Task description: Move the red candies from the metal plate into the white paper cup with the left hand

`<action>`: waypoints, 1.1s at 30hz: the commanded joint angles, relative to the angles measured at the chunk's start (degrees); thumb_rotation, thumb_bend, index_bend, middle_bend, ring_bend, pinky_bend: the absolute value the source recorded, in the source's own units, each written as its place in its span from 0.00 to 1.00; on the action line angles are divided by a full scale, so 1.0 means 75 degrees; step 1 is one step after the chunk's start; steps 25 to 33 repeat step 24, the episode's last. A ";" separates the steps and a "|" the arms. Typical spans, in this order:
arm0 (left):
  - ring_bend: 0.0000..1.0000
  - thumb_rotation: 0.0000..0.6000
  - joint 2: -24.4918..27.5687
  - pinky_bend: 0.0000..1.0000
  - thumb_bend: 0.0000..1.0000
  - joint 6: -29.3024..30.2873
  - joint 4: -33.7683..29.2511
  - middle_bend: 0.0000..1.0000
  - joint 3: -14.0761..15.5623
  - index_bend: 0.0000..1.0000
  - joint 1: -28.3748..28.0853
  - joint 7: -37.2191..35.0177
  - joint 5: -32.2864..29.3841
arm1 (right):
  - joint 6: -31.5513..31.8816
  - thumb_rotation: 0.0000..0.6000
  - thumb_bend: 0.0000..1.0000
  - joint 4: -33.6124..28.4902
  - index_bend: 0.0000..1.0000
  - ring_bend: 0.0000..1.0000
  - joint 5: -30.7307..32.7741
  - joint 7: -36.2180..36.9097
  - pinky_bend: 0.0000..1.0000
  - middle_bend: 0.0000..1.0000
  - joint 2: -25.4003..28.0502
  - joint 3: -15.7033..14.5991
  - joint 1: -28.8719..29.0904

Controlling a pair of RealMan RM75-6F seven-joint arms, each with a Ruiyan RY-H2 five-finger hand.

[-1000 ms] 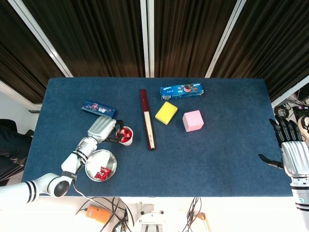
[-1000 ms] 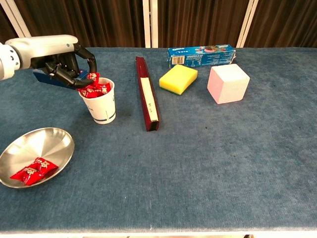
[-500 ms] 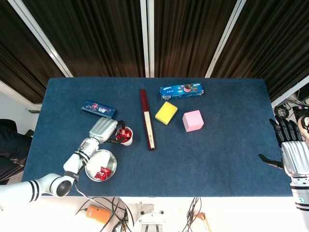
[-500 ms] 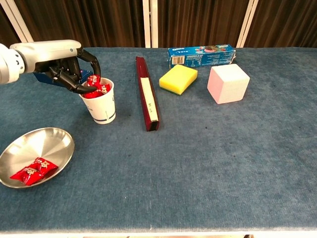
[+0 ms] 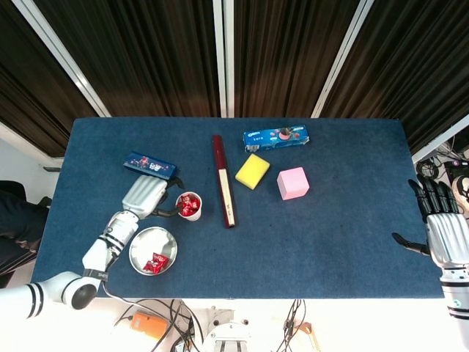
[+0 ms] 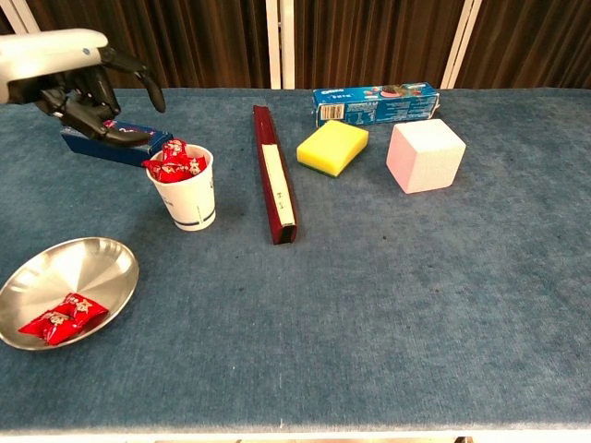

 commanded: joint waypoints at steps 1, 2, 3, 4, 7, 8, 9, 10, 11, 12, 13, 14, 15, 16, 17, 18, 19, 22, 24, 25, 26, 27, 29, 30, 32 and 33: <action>0.81 0.85 0.0403 0.74 0.19 0.0682 -0.0276 0.90 0.0120 0.34 0.0540 -0.0383 0.0308 | 0.0026 1.00 0.16 0.0007 0.00 0.00 0.0017 0.0049 0.02 0.07 0.0034 0.0002 -0.0026; 0.77 0.85 0.0496 0.74 0.19 0.0946 -0.0269 0.86 0.0186 0.34 0.0756 -0.0493 0.0371 | 0.0034 1.00 0.16 0.0019 0.00 0.00 0.0039 0.0092 0.02 0.07 0.0056 0.0003 -0.0044; 0.74 0.84 0.0547 0.73 0.19 0.1163 -0.0229 0.83 0.0247 0.34 0.0925 -0.0549 0.0431 | 0.0037 1.00 0.16 0.0029 0.00 0.00 0.0066 0.0130 0.02 0.07 0.0076 0.0004 -0.0061; 0.68 0.84 0.0589 0.70 0.19 0.1386 -0.0167 0.79 0.0320 0.34 0.1103 -0.0576 0.0483 | 0.0033 1.00 0.16 0.0040 0.00 0.00 0.0100 0.0163 0.02 0.07 0.0100 0.0002 -0.0079; 0.48 0.84 0.0705 0.45 0.18 0.2067 0.0053 0.58 0.0587 0.34 0.1708 -0.0592 0.0555 | -0.0002 1.00 0.16 0.0064 0.00 0.00 0.0195 0.0234 0.02 0.07 0.0194 -0.0014 -0.0130; 0.39 0.84 0.0732 0.35 0.17 0.2315 0.0154 0.50 0.0672 0.33 0.1940 -0.0652 0.0578 | -0.0032 1.00 0.16 0.0065 0.00 0.00 0.0212 0.0273 0.02 0.07 0.0231 -0.0032 -0.0143; 0.34 0.84 0.0758 0.29 0.17 0.2480 0.0244 0.45 0.0744 0.33 0.2106 -0.0695 0.0610 | -0.0066 1.00 0.16 0.0058 0.00 0.00 0.0216 0.0300 0.02 0.07 0.0266 -0.0052 -0.0149; 0.27 0.85 0.0783 0.22 0.16 0.2637 0.0332 0.38 0.0814 0.31 0.2268 -0.0756 0.0651 | -0.0115 1.00 0.16 0.0042 0.00 0.00 0.0219 0.0322 0.02 0.06 0.0303 -0.0078 -0.0151; 0.22 0.85 0.0819 0.16 0.16 0.2854 0.0462 0.34 0.0904 0.31 0.2479 -0.0844 0.0733 | -0.0182 1.00 0.16 0.0011 0.00 0.00 0.0204 0.0348 0.02 0.05 0.0349 -0.0114 -0.0145; 0.15 0.86 0.0851 0.10 0.15 0.2998 0.0546 0.28 0.0975 0.29 0.2637 -0.0912 0.0780 | -0.0219 1.00 0.16 -0.0008 0.00 0.00 0.0185 0.0368 0.02 0.04 0.0369 -0.0137 -0.0139; 0.11 0.86 0.0879 0.05 0.14 0.3127 0.0597 0.24 0.1039 0.27 0.2797 -0.1010 0.0807 | -0.0243 1.00 0.16 -0.0021 0.00 0.00 0.0161 0.0376 0.02 0.03 0.0372 -0.0156 -0.0134; 0.08 0.87 0.0909 0.03 0.14 0.3291 0.0664 0.21 0.1132 0.25 0.2995 -0.1166 0.0897 | -0.0259 1.00 0.16 -0.0021 0.00 0.00 0.0142 0.0369 0.01 0.03 0.0337 -0.0176 -0.0132; 0.07 0.88 0.0947 0.02 0.14 0.3383 0.0720 0.19 0.1224 0.25 0.3132 -0.1274 0.0989 | -0.0269 1.00 0.16 -0.0007 0.00 0.00 0.0133 0.0365 0.01 0.03 0.0291 -0.0193 -0.0133; 0.06 0.89 0.0975 0.01 0.13 0.3488 0.0766 0.18 0.1300 0.24 0.3274 -0.1367 0.1053 | -0.0285 1.00 0.16 0.0009 0.00 0.00 0.0119 0.0377 0.01 0.03 0.0247 -0.0216 -0.0134; 0.05 0.90 0.1002 0.01 0.13 0.3645 0.0817 0.17 0.1388 0.24 0.3456 -0.1464 0.1144 | -0.0304 1.00 0.16 0.0025 0.00 0.00 0.0084 0.0430 0.00 0.03 0.0198 -0.0246 -0.0133; 0.05 0.91 0.1020 0.01 0.13 0.3763 0.0844 0.17 0.1446 0.24 0.3589 -0.1534 0.1208 | -0.0307 1.00 0.16 0.0038 0.00 0.00 0.0050 0.0484 0.00 0.03 0.0171 -0.0266 -0.0133; 0.05 0.91 0.1034 0.01 0.13 0.3884 0.0858 0.17 0.1493 0.24 0.3722 -0.1605 0.1258 | -0.0295 1.00 0.16 0.0055 0.00 0.00 0.0010 0.0522 0.00 0.03 0.0144 -0.0281 -0.0134; 0.05 0.96 0.1046 0.00 0.13 0.4228 0.0959 0.17 0.1639 0.24 0.4105 -0.1907 0.1494 | -0.0235 1.00 0.16 0.0087 0.00 0.00 -0.0101 0.0487 0.00 0.03 0.0053 -0.0324 -0.0150; 0.05 0.98 0.1062 0.00 0.13 0.4348 0.1069 0.17 0.1745 0.24 0.4308 -0.2008 0.1630 | -0.0191 1.00 0.16 0.0073 0.00 0.00 -0.0173 0.0447 0.00 0.03 -0.0012 -0.0341 -0.0154; 0.05 0.98 0.1062 0.00 0.13 0.4348 0.1069 0.17 0.1745 0.24 0.4308 -0.2008 0.1630 | -0.0191 1.00 0.16 0.0073 0.00 0.00 -0.0173 0.0447 0.00 0.03 -0.0012 -0.0341 -0.0154; 0.05 0.98 0.1062 0.00 0.13 0.4348 0.1069 0.17 0.1745 0.24 0.4308 -0.2008 0.1630 | -0.0191 1.00 0.16 0.0073 0.00 0.00 -0.0173 0.0447 0.00 0.03 -0.0012 -0.0341 -0.0154; 0.05 0.98 0.1062 0.00 0.13 0.4348 0.1069 0.17 0.1745 0.24 0.4308 -0.2008 0.1630 | -0.0191 1.00 0.16 0.0073 0.00 0.00 -0.0173 0.0447 0.00 0.03 -0.0012 -0.0341 -0.0154; 0.05 0.98 0.1062 0.00 0.13 0.4348 0.1069 0.17 0.1745 0.24 0.4308 -0.2008 0.1630 | -0.0191 1.00 0.16 0.0073 0.00 0.00 -0.0173 0.0447 0.00 0.03 -0.0012 -0.0341 -0.0154; 0.05 0.98 0.1062 0.00 0.13 0.4348 0.1069 0.17 0.1745 0.24 0.4308 -0.2008 0.1630 | -0.0191 1.00 0.16 0.0073 0.00 0.00 -0.0173 0.0447 0.00 0.03 -0.0012 -0.0341 -0.0154; 0.05 0.98 0.1062 0.00 0.13 0.4348 0.1069 0.17 0.1745 0.24 0.4308 -0.2008 0.1630 | -0.0191 1.00 0.16 0.0073 0.00 0.00 -0.0173 0.0447 0.00 0.03 -0.0012 -0.0341 -0.0154; 0.05 0.98 0.1062 0.00 0.13 0.4348 0.1069 0.17 0.1745 0.24 0.4308 -0.2008 0.1630 | -0.0191 1.00 0.16 0.0073 0.00 0.00 -0.0173 0.0447 0.00 0.03 -0.0012 -0.0341 -0.0154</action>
